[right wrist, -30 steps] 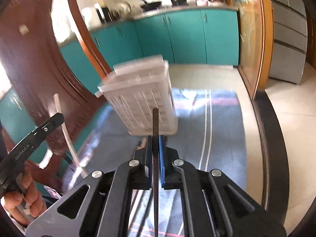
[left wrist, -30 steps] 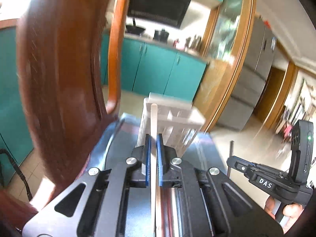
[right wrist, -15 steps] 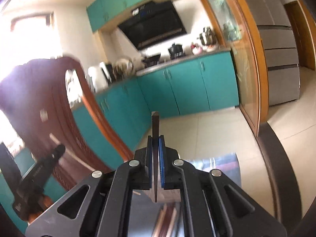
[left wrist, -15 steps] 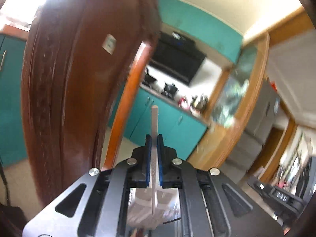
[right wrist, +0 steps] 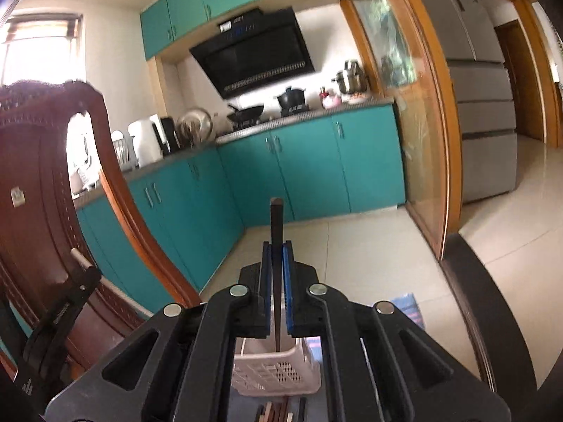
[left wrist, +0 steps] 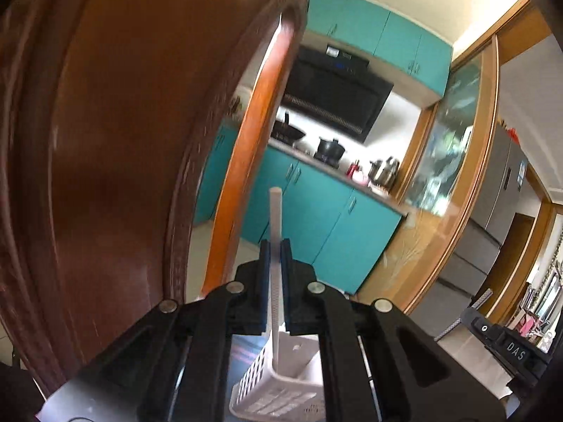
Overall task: Organize utensils
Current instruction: 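Lift both chopsticks and drop them into the white basket with both grippers, then bring both open grippers back down to the remaining chopsticks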
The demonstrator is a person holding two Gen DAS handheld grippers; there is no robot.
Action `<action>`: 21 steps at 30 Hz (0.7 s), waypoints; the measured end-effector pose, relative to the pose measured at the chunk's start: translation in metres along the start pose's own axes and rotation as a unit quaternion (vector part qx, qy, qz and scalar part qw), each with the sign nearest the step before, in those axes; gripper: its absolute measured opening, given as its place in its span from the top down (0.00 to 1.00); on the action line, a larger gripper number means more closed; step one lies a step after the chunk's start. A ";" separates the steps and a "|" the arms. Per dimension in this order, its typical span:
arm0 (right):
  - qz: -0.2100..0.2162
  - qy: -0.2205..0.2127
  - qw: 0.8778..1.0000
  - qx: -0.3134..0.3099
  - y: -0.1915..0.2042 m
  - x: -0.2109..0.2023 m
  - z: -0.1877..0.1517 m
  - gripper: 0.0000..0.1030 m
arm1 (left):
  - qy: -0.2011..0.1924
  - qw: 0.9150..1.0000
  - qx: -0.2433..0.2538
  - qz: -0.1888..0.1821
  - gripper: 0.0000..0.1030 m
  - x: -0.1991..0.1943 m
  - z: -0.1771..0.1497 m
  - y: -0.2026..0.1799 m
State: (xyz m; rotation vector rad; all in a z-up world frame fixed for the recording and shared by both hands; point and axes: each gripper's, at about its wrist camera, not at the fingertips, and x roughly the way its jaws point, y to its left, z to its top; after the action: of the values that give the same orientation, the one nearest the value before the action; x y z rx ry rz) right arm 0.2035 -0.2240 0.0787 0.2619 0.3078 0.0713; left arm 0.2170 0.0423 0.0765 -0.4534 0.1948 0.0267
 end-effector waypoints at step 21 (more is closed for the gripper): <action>0.002 -0.006 1.000 -0.005 -0.032 -0.060 -0.049 0.63 | 0.099 0.994 0.045 -0.014 0.62 -0.029 -0.051 0.019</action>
State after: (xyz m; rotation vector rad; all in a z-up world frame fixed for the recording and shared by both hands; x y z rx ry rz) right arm 0.1328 -0.2496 0.0423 0.2533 0.2941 0.0755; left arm 0.1784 0.0370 0.0289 -0.3679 0.3821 -0.0553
